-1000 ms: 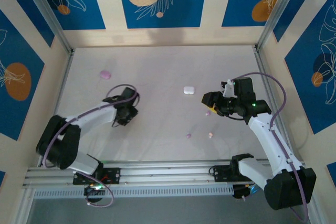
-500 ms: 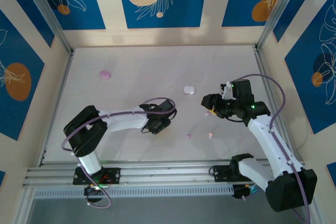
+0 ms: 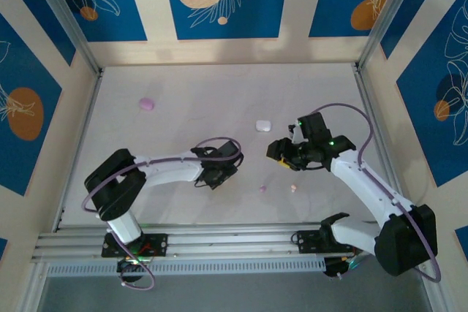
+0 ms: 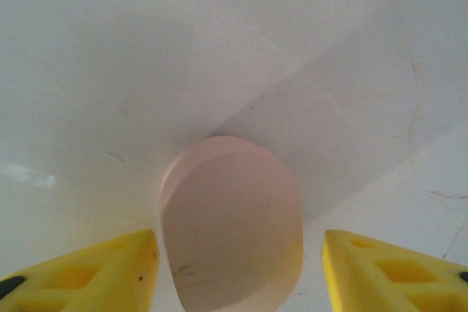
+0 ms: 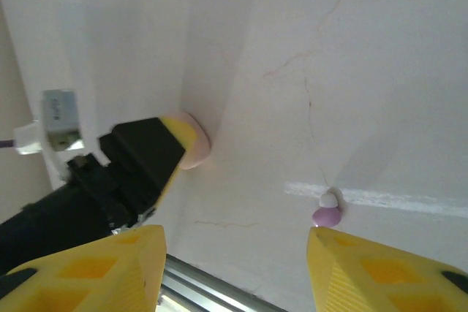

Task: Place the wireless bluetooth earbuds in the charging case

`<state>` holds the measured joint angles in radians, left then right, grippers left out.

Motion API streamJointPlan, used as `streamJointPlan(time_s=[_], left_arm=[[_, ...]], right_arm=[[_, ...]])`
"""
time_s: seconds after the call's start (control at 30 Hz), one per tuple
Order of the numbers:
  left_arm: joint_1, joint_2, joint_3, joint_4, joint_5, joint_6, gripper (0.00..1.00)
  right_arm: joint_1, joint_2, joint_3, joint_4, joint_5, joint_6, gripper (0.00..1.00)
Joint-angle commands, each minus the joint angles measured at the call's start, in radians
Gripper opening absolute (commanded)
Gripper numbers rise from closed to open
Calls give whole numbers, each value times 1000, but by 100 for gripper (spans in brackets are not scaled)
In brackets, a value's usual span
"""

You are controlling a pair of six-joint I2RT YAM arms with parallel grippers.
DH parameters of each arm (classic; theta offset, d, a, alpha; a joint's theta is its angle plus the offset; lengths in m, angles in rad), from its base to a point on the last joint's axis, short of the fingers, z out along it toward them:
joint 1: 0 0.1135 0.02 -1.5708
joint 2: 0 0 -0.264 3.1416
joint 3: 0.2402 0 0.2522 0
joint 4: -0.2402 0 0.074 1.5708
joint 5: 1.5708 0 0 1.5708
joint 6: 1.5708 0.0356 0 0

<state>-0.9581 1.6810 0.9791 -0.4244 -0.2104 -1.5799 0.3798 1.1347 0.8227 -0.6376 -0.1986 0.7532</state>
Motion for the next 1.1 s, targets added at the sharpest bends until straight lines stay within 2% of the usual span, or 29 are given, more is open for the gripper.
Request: streamJointPlan(time_s=[0.0,0.17,0.33,0.47,0.63,0.77,1.07], left_arm=[[3,-77,-25,-10,-55,-13,65],[50,-223,-78,5,-105,124,69],[121,-410,-167,7,-172,286,70],[228,-576,-302,67,-114,367,70],[341,-710,-391,14,-69,390,70],[398,-796,-427,-14,-67,422,70],[435,-871,-401,-63,-116,562,71]], right_arm=[[51,42,45,4,62,23,54],[153,126,87,28,137,2,54],[320,228,120,124,273,-152,55],[400,340,181,132,338,-211,55],[406,483,260,122,240,-197,56],[406,590,299,145,153,-172,56],[430,709,353,146,54,-154,56]])
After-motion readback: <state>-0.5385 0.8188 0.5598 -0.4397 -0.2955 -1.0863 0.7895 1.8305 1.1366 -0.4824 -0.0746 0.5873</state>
